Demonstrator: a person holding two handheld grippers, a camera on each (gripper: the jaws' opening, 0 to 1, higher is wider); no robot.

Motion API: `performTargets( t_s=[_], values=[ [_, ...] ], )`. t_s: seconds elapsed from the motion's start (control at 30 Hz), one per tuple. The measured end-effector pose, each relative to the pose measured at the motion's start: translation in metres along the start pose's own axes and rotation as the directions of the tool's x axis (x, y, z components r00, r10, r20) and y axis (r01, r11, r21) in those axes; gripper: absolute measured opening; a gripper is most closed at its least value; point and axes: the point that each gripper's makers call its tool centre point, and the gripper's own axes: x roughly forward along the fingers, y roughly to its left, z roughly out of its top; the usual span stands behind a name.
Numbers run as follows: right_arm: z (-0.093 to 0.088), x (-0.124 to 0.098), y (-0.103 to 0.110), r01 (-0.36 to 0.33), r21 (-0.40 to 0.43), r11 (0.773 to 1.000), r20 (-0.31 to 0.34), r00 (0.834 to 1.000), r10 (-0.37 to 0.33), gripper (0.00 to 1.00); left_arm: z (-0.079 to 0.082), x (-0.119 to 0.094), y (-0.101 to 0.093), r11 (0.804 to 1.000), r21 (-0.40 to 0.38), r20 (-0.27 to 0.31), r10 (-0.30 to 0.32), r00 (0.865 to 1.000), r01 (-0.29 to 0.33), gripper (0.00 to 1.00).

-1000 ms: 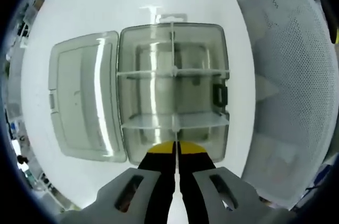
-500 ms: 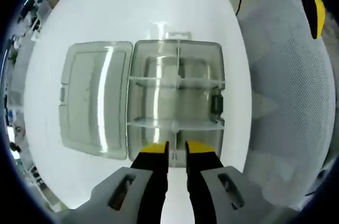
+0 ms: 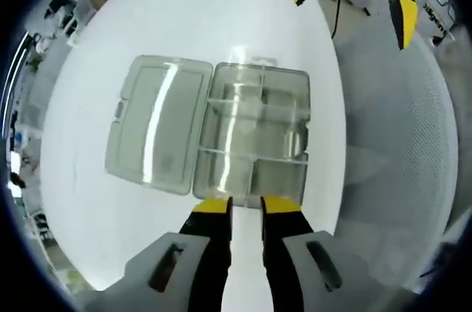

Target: Insert the divider into the dual guide fixture by aligning both edges with the guide slots and pushing it downward to the bottom, including one-sided entry, uneven engagement, binding, and posture correction.

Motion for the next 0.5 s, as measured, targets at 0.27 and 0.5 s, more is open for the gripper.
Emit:
performTargets(
  t_s=[0.27, 0.5],
  values=[
    [0.003, 0.002, -0.004, -0.01, -0.024, 1.0, -0.025, 1.0, 0.009, 0.53, -0.003, -0.016, -0.001, 0.996, -0.079, 0.099, 0.041, 0.994, -0.033, 0.16],
    [0.006, 0.003, -0.006, -0.019, -0.047, 0.999, -0.05, 0.999, 0.017, 0.54, -0.011, -0.03, -0.01, 0.988, -0.146, 0.19, 0.085, 0.978, -0.058, 0.18]
  ],
)
